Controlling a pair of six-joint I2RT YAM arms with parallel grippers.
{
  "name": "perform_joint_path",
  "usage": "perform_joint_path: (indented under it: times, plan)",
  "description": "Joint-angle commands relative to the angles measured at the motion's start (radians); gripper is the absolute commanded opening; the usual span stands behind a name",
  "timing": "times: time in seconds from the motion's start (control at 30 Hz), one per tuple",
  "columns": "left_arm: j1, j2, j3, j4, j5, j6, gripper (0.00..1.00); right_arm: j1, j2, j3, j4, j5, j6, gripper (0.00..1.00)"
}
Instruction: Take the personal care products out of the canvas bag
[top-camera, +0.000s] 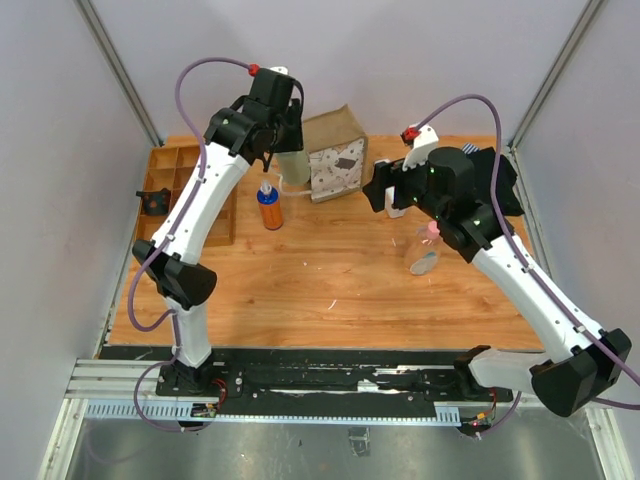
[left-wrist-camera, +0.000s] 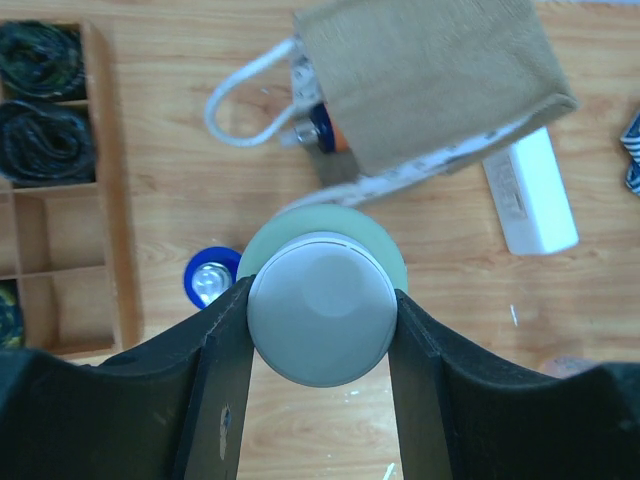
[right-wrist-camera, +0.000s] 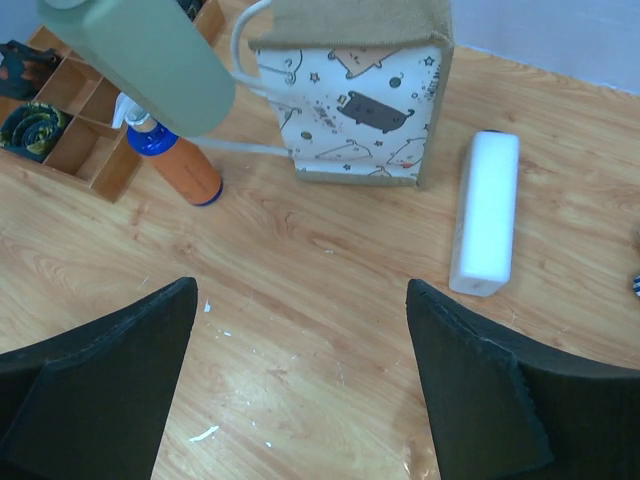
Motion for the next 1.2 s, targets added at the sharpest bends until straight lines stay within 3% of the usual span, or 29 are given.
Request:
perform_joint_path:
  times: [0.0,0.33,0.43,0.73,0.87,0.97,1.17]
  plan:
    - [-0.021,-0.02,0.029,0.093,0.033,-0.014,0.0,0.013,0.001,-0.012,-0.018,-0.051,-0.001,0.85]
    - [0.026,-0.102,0.041,0.108,-0.133,0.0,0.0,0.051,0.149,0.001,0.005,-0.039,-0.005,0.88]
    - [0.074,-0.117,0.026,0.09,-0.046,-0.001,0.01,0.055,0.179,0.014,0.01,-0.036,0.004,0.88]
    - [0.075,-0.237,-0.162,0.073,0.195,-0.028,0.0,0.062,0.298,0.101,-0.005,0.04,0.0,0.89]
    - [0.075,-0.281,-0.194,0.025,0.289,-0.018,0.01,0.053,0.454,0.262,-0.095,0.164,-0.077,0.89]
    - [0.074,-0.302,-0.219,-0.009,0.364,-0.005,0.02,0.006,0.608,0.474,-0.208,0.189,-0.121,0.89]
    - [0.07,-0.392,-0.476,0.062,0.455,-0.003,0.02,-0.138,0.906,0.869,-0.461,0.113,-0.134,0.88]
